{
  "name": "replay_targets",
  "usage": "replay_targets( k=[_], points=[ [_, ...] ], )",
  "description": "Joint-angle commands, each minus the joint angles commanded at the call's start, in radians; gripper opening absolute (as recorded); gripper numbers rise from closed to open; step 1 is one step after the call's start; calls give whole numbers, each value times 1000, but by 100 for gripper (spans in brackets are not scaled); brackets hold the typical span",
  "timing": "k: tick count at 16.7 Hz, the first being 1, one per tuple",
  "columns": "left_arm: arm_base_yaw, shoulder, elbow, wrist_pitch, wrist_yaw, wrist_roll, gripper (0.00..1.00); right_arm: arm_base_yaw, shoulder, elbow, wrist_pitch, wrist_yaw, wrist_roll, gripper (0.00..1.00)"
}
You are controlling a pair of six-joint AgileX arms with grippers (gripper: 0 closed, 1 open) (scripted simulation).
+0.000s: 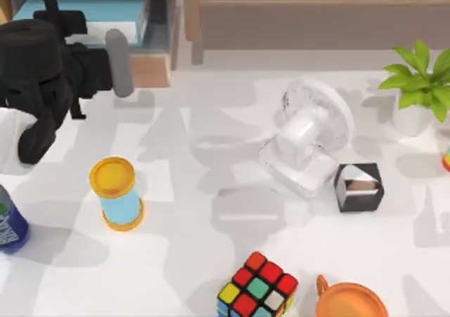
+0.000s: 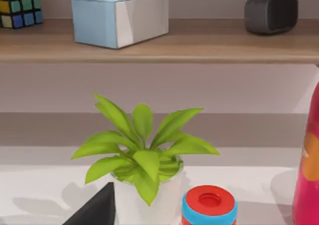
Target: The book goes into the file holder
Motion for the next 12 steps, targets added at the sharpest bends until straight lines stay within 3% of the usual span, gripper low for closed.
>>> replay_targets(
  k=[5,12],
  points=[
    [-1,27,25,-5,7,0,0,0,0,0,0,0,0,100],
    [-1,27,25,-5,7,0,53,0,0,0,0,0,0,100]
  ],
)
